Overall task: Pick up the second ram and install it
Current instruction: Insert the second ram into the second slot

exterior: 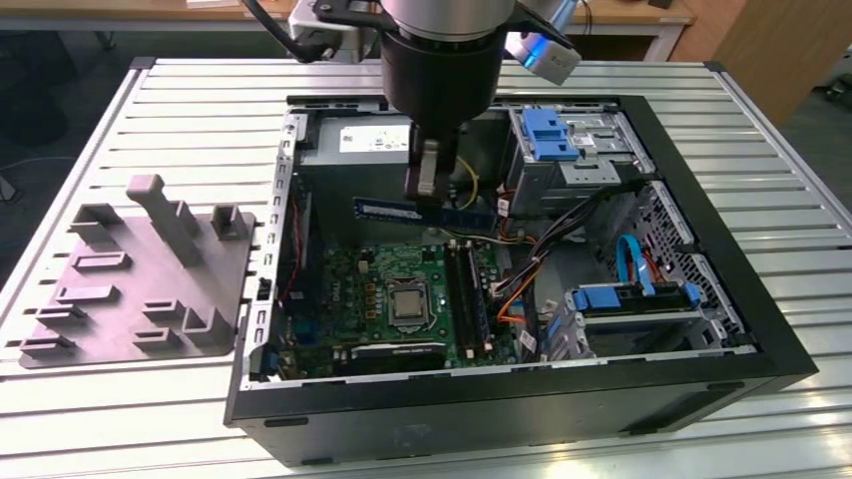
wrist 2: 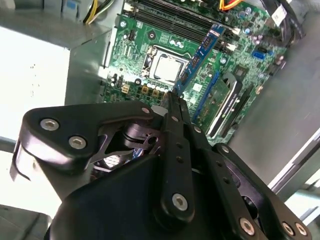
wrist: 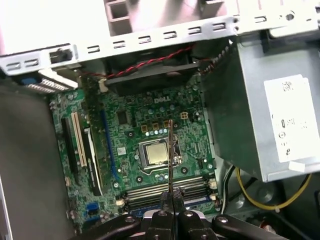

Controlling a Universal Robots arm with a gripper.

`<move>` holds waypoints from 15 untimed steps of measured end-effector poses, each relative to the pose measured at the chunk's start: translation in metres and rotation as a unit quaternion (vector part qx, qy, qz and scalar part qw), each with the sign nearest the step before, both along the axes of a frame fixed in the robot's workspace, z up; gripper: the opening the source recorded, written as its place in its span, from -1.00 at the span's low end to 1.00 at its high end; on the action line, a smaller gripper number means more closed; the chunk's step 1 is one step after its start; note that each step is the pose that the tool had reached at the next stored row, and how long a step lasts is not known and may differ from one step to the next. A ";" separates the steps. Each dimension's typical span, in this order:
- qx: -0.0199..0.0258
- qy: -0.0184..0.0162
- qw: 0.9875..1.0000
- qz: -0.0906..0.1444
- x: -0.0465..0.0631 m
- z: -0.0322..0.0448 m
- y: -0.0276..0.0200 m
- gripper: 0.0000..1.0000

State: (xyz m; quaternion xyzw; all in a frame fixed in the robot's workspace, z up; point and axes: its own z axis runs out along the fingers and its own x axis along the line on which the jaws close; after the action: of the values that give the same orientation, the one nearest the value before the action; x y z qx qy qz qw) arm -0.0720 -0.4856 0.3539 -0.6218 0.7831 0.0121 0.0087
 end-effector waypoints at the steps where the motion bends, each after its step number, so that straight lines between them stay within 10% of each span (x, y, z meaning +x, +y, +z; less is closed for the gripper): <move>1: 0.000 0.000 1.000 -0.009 0.000 -0.0001 0.0000 -0.77; 8: 0.000 0.000 0.997 -0.073 0.000 -0.0005 0.0000 -0.77; 15: 0.000 0.000 0.991 -0.136 0.000 -0.0009 0.0000 -0.77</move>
State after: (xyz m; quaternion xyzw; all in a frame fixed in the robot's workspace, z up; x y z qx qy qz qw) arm -0.0720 -0.4856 0.3530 -0.5096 0.8603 0.0108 0.0102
